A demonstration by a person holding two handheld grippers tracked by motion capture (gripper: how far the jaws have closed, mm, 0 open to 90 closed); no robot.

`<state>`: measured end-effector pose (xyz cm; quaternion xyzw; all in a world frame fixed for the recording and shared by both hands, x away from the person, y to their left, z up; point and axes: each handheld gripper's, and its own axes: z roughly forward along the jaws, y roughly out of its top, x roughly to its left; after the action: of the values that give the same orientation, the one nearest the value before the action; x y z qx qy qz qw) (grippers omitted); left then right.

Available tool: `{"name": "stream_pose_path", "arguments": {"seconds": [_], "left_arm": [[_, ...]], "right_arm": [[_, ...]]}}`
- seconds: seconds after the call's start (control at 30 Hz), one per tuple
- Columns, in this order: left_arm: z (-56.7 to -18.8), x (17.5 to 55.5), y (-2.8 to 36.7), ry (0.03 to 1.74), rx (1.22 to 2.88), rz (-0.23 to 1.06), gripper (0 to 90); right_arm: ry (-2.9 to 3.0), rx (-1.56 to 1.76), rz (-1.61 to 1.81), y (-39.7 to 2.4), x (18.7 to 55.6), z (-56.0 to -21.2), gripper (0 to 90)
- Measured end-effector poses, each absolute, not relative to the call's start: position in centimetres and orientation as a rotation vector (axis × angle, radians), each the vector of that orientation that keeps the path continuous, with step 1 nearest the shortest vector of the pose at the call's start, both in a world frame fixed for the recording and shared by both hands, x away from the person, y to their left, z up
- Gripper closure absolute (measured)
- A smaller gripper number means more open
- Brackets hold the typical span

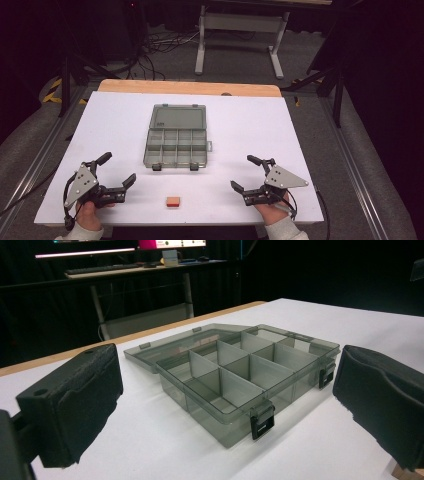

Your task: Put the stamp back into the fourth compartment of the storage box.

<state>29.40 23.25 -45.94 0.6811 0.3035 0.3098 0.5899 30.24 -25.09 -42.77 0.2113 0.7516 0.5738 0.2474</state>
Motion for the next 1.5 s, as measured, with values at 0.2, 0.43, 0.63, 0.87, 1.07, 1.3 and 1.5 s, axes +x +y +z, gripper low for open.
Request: {"name": "stream_pose_path", "arguments": {"seconds": [0.2, 0.43, 0.63, 0.87, 1.07, 1.3, 1.5], "left_arm": [[-45.9, 29.4, 23.2, 0.704, 1.582, 0.720, 0.5], [-45.9, 29.3, 23.1, 0.701, 1.589, 0.728, 0.5], [-45.8, 29.3, 23.1, 0.697, 1.593, 0.731, 0.5], [-45.8, 29.1, 23.1, 0.695, 1.593, 0.734, 0.5], [-45.8, 29.2, 23.1, 0.699, 1.588, 0.730, 0.5], [-45.8, 29.2, 23.1, 0.698, 1.591, 0.733, 0.5], [-45.8, 29.2, 23.2, 0.694, 1.594, 0.729, 0.5]], "right_arm": [[2.061, 0.575, 1.581, -25.0, 30.3, -42.8, 8.8], [2.079, 0.578, 1.626, -24.5, 30.4, -42.4, 10.0], [2.098, 0.567, 1.643, -23.7, 30.6, -42.0, 10.5], [2.133, 0.542, 1.653, -22.4, 31.3, -41.5, 12.4], [2.163, 0.504, 1.651, -21.1, 31.6, -41.0, 13.2], [2.185, 0.463, 1.671, -19.9, 31.9, -40.4, 14.1], [2.251, 0.413, 1.666, -18.2, 32.2, -40.1, 16.7]]}}
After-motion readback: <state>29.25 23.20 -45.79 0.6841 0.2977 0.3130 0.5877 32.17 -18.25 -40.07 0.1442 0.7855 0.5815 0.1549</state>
